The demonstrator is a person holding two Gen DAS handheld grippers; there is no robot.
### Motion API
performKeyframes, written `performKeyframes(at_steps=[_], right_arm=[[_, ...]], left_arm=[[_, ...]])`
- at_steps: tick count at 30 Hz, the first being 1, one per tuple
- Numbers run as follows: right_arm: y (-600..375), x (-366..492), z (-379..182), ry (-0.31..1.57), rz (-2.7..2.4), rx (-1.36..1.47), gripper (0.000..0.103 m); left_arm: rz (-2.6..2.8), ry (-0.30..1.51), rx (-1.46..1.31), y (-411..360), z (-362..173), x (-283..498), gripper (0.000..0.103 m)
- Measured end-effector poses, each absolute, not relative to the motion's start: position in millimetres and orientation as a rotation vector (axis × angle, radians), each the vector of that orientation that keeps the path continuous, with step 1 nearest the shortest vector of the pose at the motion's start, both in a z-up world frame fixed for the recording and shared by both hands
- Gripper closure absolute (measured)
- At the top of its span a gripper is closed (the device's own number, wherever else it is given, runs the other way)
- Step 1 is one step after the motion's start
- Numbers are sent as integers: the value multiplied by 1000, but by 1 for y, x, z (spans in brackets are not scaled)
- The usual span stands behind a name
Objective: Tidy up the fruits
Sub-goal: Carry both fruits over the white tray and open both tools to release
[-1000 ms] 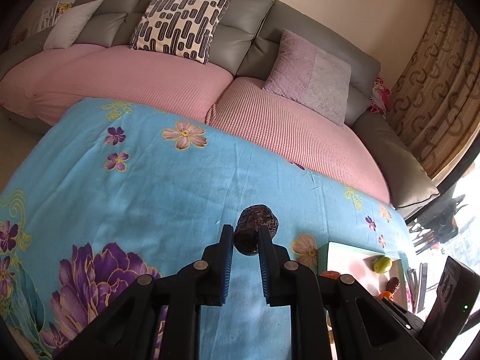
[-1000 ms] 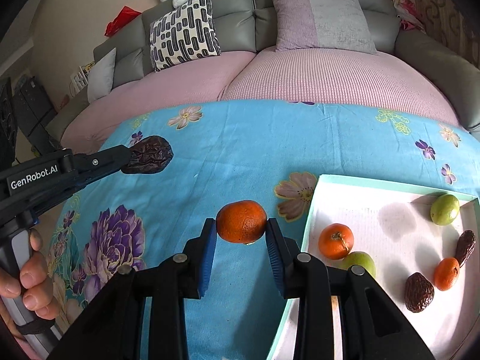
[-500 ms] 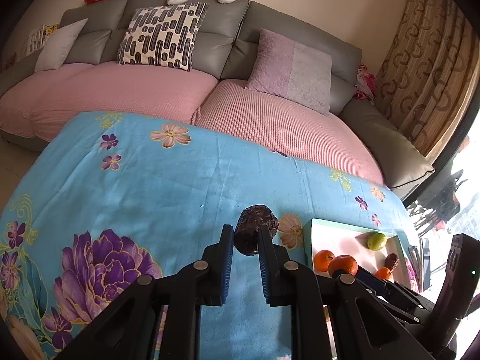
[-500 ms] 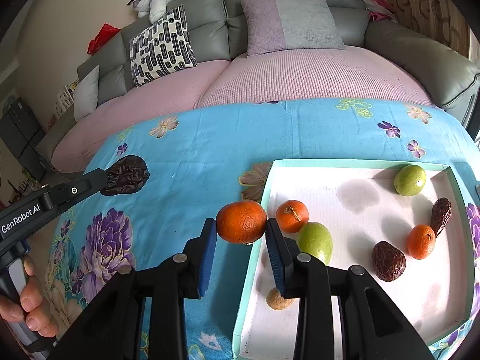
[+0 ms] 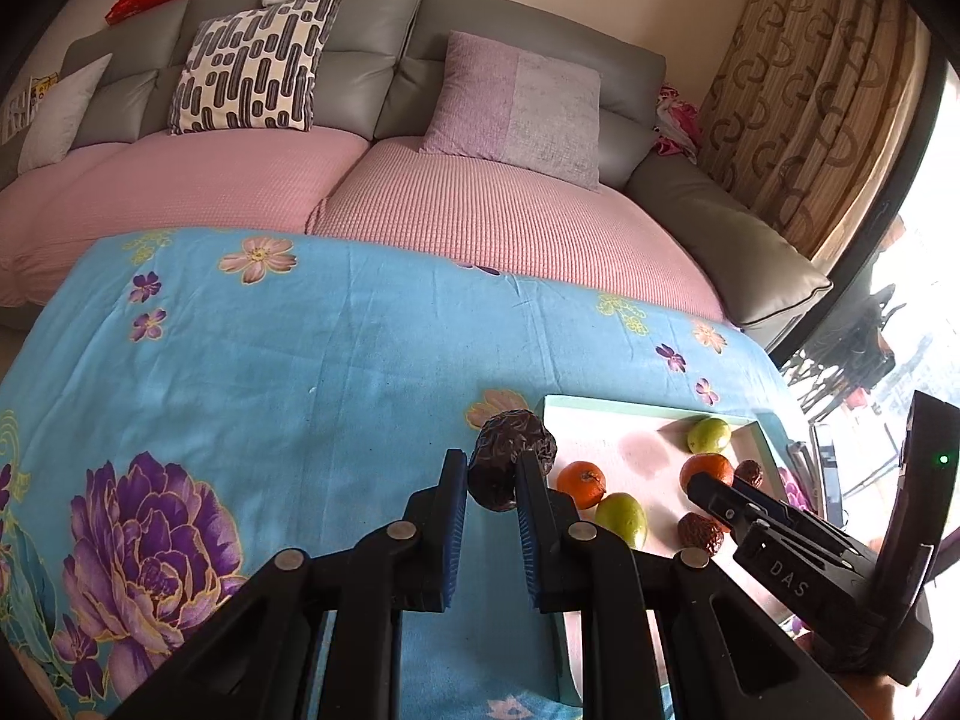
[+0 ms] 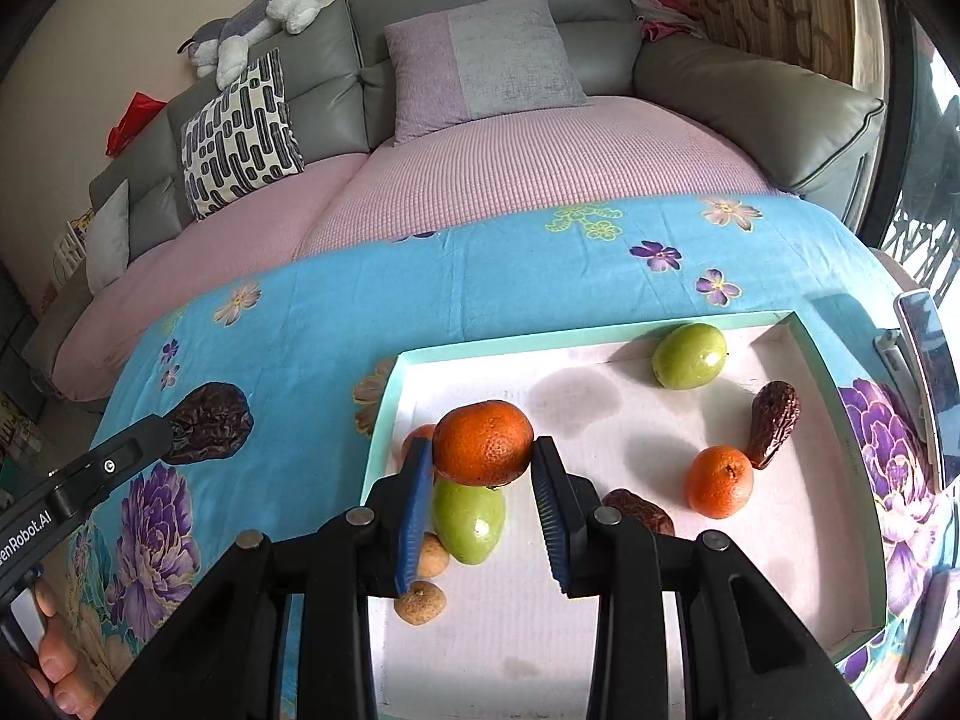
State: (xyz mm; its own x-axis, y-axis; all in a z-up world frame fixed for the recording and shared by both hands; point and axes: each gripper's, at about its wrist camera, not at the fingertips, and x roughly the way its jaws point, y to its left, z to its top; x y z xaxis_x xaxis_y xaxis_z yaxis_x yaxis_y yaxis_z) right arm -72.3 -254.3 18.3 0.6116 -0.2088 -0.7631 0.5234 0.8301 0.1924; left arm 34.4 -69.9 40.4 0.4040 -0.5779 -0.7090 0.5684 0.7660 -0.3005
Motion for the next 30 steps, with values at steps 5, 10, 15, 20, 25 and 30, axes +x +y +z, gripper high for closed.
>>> performKeyframes(at_steps=[5, 10, 15, 20, 25, 30], right_arm=[[-284, -93, 21, 794, -544, 457, 68], [-304, -110, 22, 790, -619, 483, 68], [-311, -119, 23, 792, -650, 479, 68], [-315, -128, 24, 790, -672, 477, 68], [-313, -134, 23, 803, -672, 472, 68], [-311, -138, 17, 843, -669, 473, 68]], left_arm=[[-772, 912, 12, -83, 38, 24, 85], [-822, 924, 46, -98, 35, 11, 85], [-875, 938, 89, -116, 30, -6, 85], [-909, 947, 126, -128, 24, -21, 85], [-916, 954, 151, -136, 19, -32, 85], [-926, 966, 190, -145, 10, -47, 85]])
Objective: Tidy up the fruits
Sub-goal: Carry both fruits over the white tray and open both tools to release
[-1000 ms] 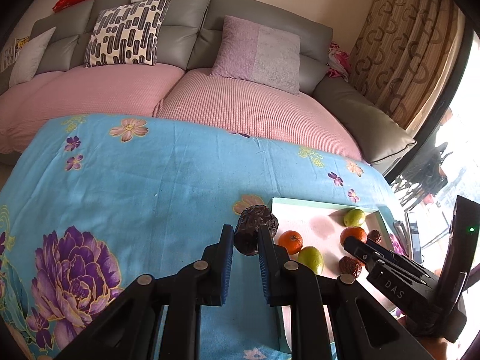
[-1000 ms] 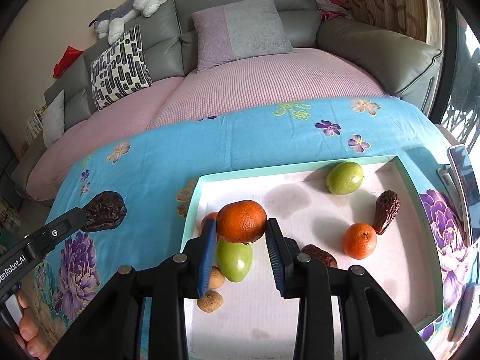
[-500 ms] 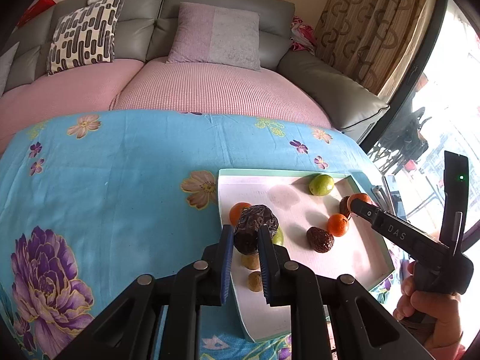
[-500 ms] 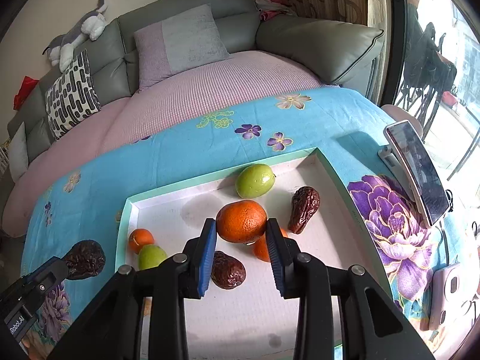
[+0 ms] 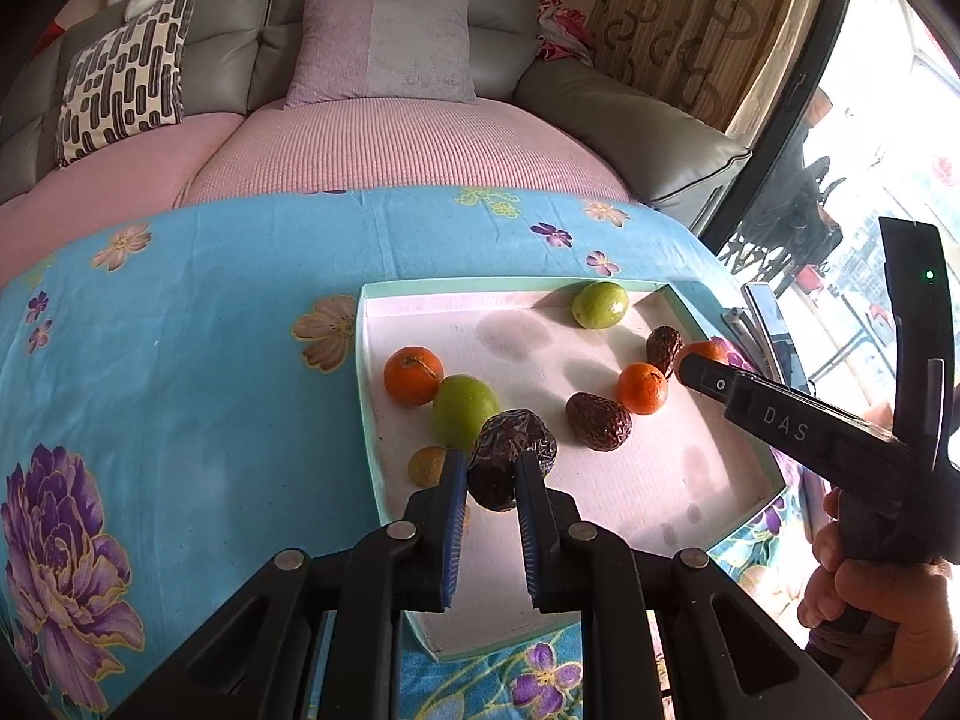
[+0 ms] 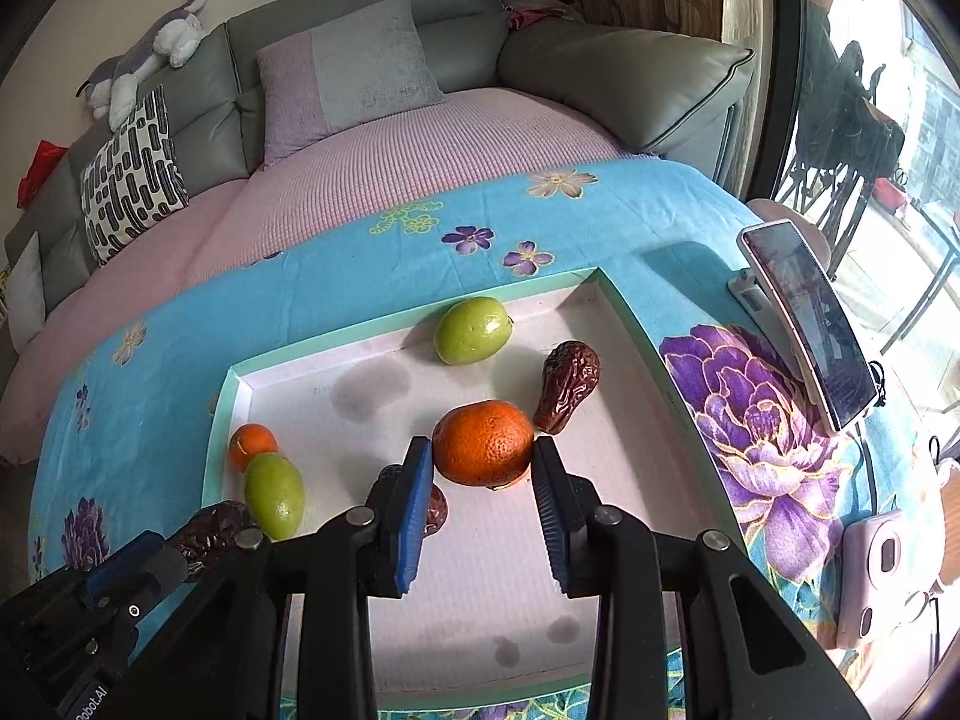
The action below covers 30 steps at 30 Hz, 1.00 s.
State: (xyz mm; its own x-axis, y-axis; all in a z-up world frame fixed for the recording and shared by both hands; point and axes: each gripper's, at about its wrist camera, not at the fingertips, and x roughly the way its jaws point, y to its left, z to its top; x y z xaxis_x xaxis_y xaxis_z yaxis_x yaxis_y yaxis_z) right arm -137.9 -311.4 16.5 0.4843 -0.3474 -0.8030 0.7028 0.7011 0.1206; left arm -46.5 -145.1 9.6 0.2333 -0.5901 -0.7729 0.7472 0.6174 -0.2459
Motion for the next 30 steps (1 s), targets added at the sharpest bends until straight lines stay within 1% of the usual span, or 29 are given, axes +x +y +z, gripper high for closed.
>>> performKeyframes(at_steps=[8, 21, 30], right_arm=[[-312, -141, 0, 896, -647, 497, 68], [-308, -148, -26, 971, -626, 524, 68], [-304, -155, -31, 973, -630, 535, 67]], left_arm=[[-921, 1000, 267, -158, -11, -64, 85], [-880, 1055, 319, -159, -33, -65, 85], [-853, 1059, 308, -151, -34, -65, 84]])
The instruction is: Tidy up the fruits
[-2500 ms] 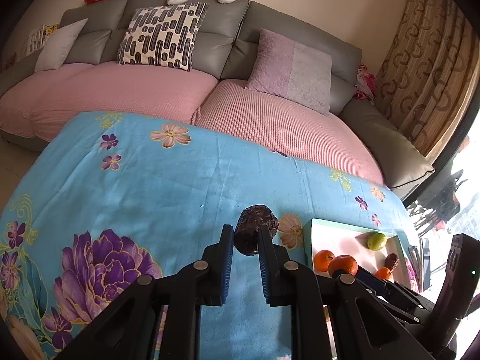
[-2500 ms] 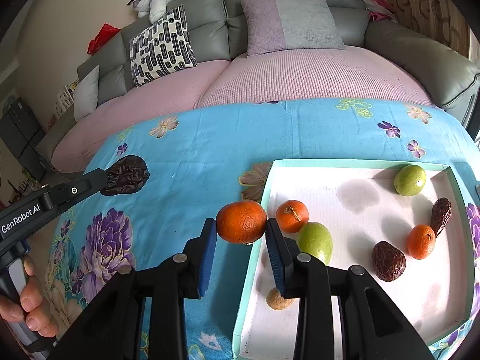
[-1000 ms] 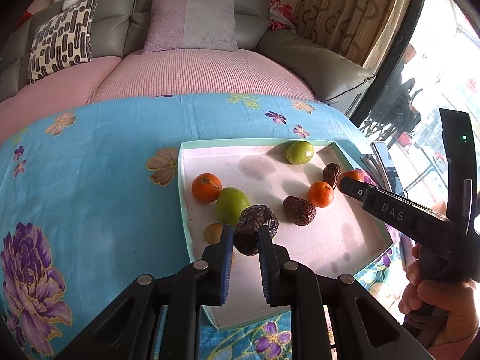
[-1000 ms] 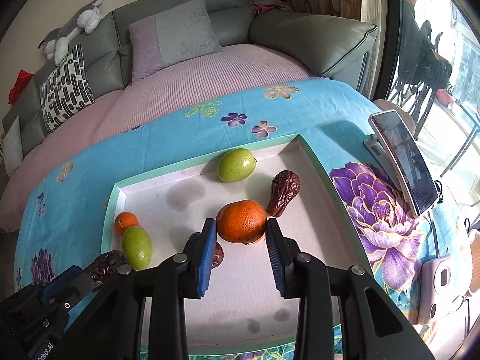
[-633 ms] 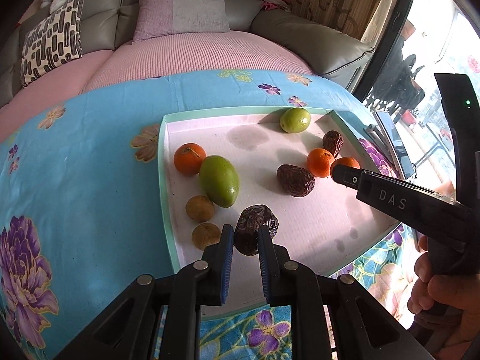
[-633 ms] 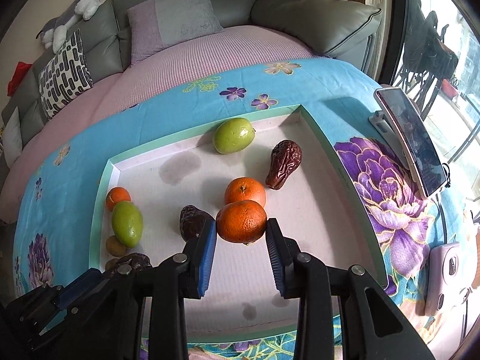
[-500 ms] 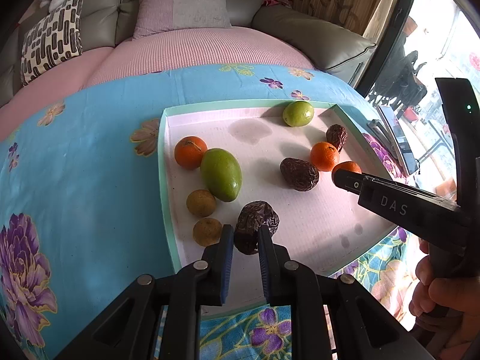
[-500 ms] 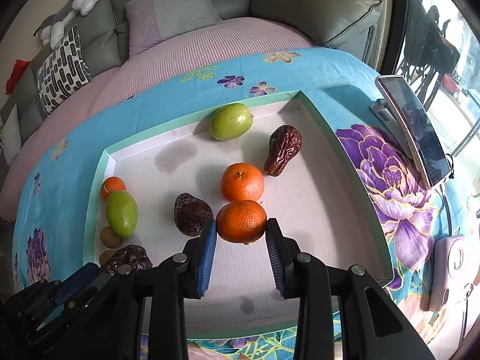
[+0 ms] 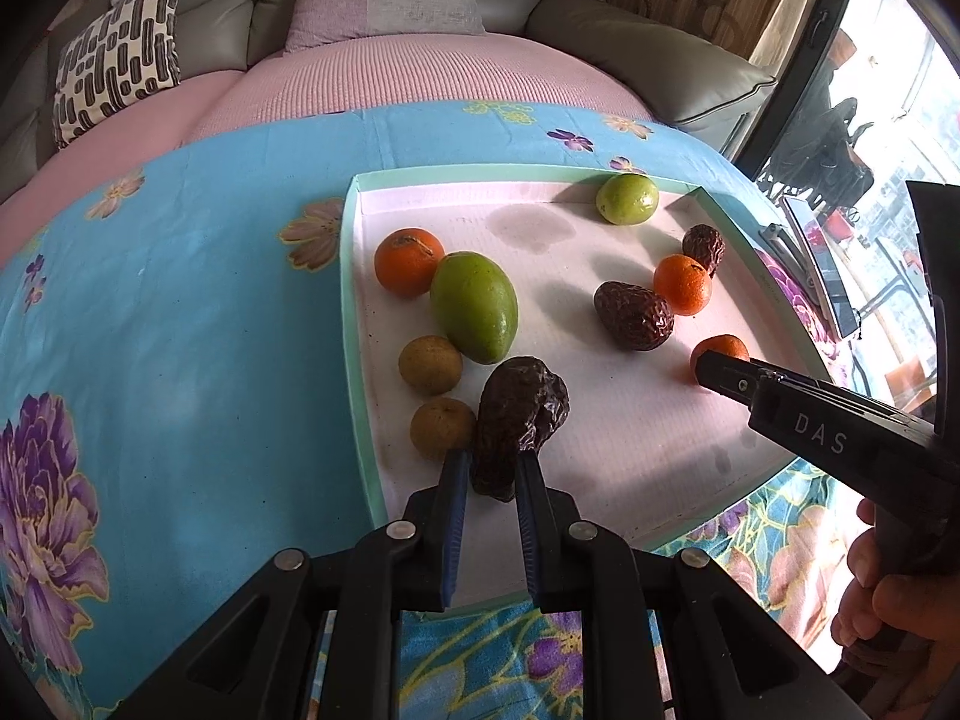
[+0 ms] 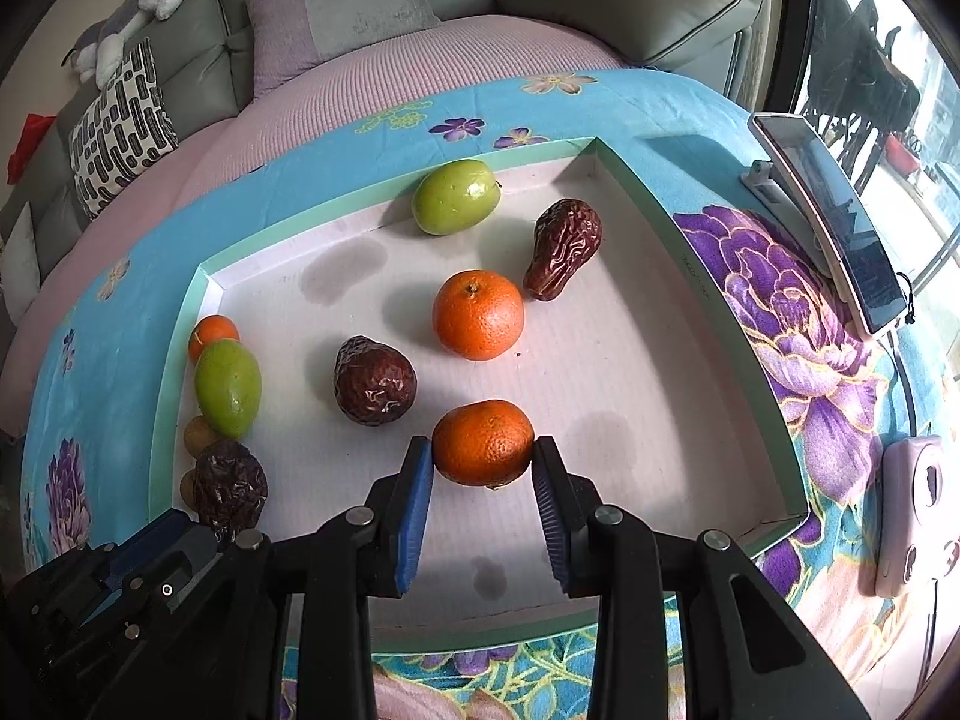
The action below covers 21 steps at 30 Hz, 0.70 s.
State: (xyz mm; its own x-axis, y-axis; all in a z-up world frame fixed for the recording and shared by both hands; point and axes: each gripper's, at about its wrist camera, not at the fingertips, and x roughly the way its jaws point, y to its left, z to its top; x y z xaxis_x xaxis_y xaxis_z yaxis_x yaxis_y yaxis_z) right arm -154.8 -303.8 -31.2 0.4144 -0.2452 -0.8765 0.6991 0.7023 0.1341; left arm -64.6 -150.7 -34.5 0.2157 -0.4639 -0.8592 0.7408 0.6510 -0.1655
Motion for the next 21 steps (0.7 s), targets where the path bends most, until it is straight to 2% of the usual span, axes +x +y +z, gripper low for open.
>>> performKeyframes(at_steps=[4, 6, 7, 8, 9, 10, 11, 12, 15, 16, 17, 18, 21], right_arm=[[-301, -159, -33, 973, -626, 533, 67], [-300, -161, -34, 976, -621, 532, 66], [-299, -161, -34, 981, -620, 527, 64], [-298, -162, -35, 982, -624, 520, 57], [-296, -163, -35, 981, -629, 510, 48], [-294, -165, -34, 978, -631, 499, 46], [-292, -166, -34, 974, -630, 492, 43], [-289, -168, -33, 967, -628, 485, 38], [-281, -171, -30, 947, -618, 466, 22], [-278, -172, -29, 941, -612, 459, 22], [-274, -172, -28, 936, -607, 452, 21], [-271, -172, -27, 931, -602, 446, 17], [-262, -173, -25, 910, -587, 429, 9]], left_arm=[[-836, 1037, 337, -146, -33, -70, 82], [-829, 1031, 335, -143, -32, -71, 78], [-825, 1025, 331, -141, -30, -71, 77], [-816, 1017, 328, -138, -28, -71, 74], [-805, 1008, 324, -135, -26, -71, 65], [-795, 998, 319, -131, -24, -70, 57], [-781, 985, 313, -127, -21, -69, 33], [-761, 968, 307, -123, -18, -68, 20], [-694, 911, 305, -111, -11, -62, 15], [-669, 898, 305, -107, -10, -59, 12], [-641, 887, 304, -102, -9, -56, 4], [-612, 876, 305, -98, -9, -53, 0], [-544, 842, 317, -83, -7, -47, 0]])
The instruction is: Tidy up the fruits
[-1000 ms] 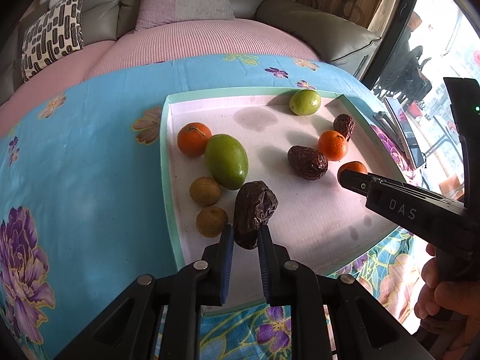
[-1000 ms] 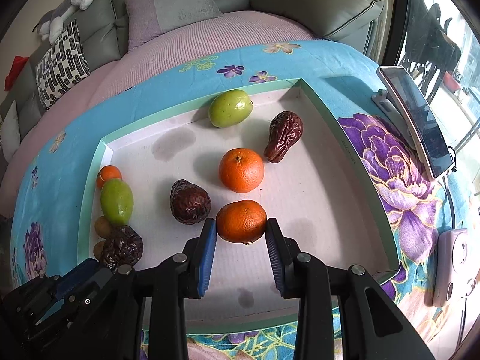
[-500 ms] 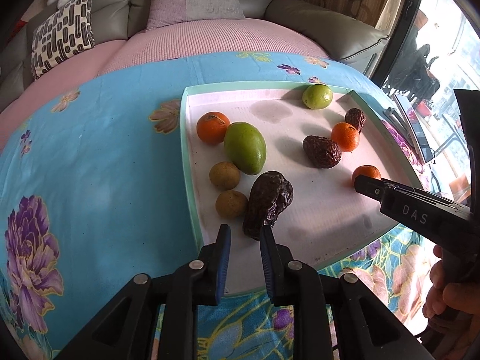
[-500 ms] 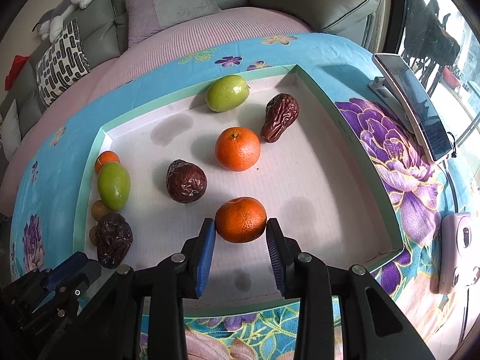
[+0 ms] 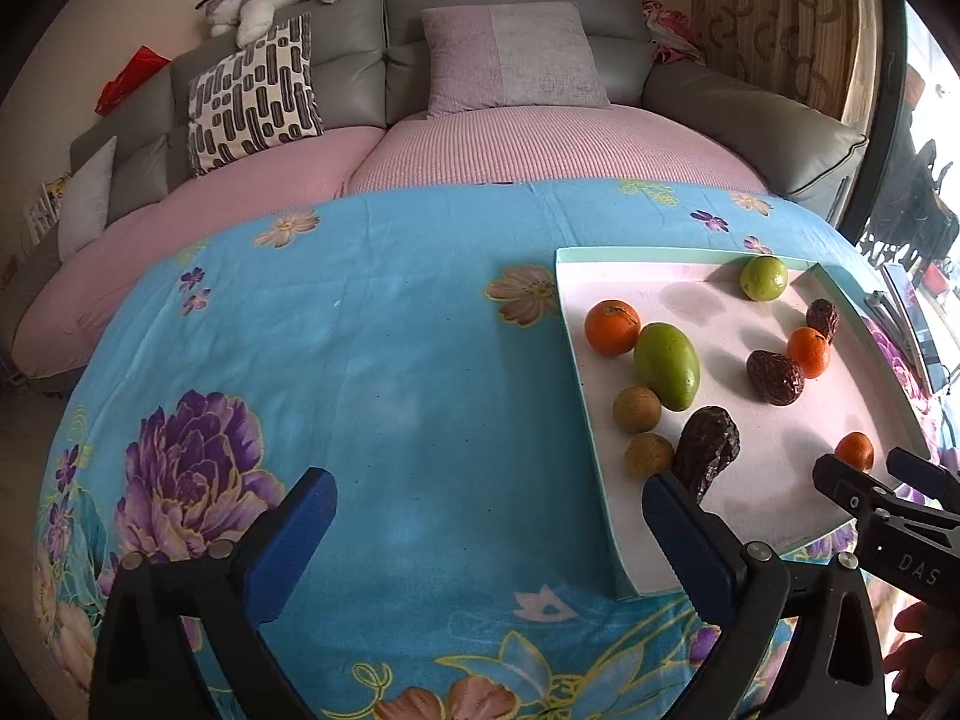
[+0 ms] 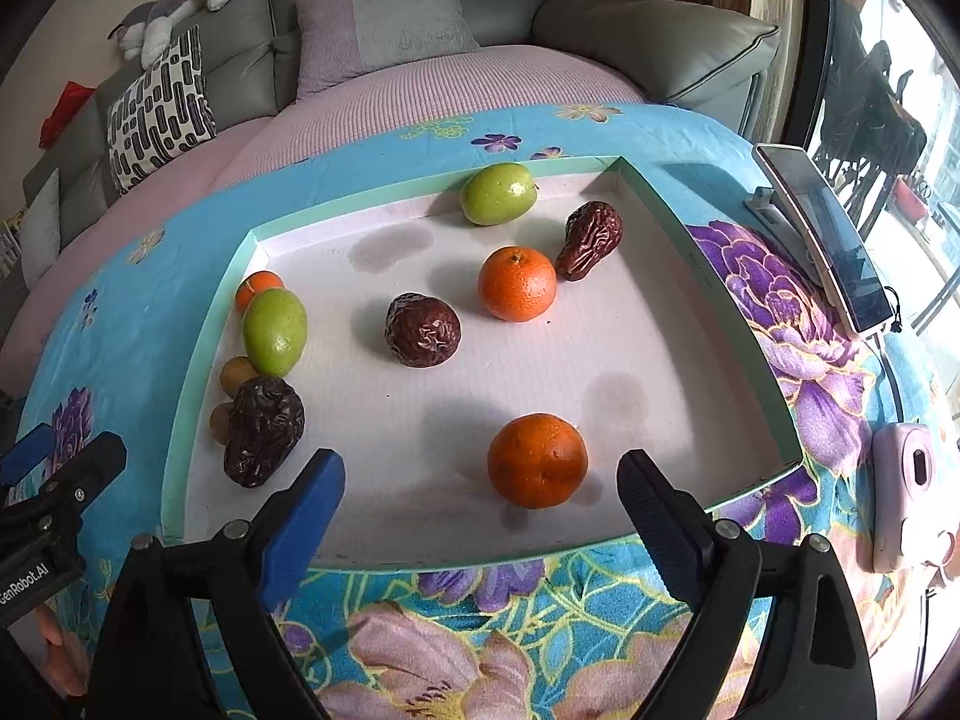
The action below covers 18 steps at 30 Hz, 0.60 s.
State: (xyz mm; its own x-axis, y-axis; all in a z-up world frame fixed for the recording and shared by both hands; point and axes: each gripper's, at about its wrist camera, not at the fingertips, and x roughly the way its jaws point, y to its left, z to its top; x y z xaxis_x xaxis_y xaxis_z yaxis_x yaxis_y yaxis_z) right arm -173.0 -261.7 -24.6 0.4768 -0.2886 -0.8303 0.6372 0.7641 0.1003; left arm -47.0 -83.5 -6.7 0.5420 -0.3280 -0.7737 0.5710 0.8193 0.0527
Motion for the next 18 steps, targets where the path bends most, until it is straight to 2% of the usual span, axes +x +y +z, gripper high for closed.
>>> performKeyframes(at_steps=[9, 18], right_arm=[[-232, -170, -6, 854, -571, 371, 8], [-219, -154, -12, 901, -527, 317, 8]], left_arm=[[-403, 781, 336, -40, 3, -38, 0], [-280, 802, 336, -24, 0, -32, 0]])
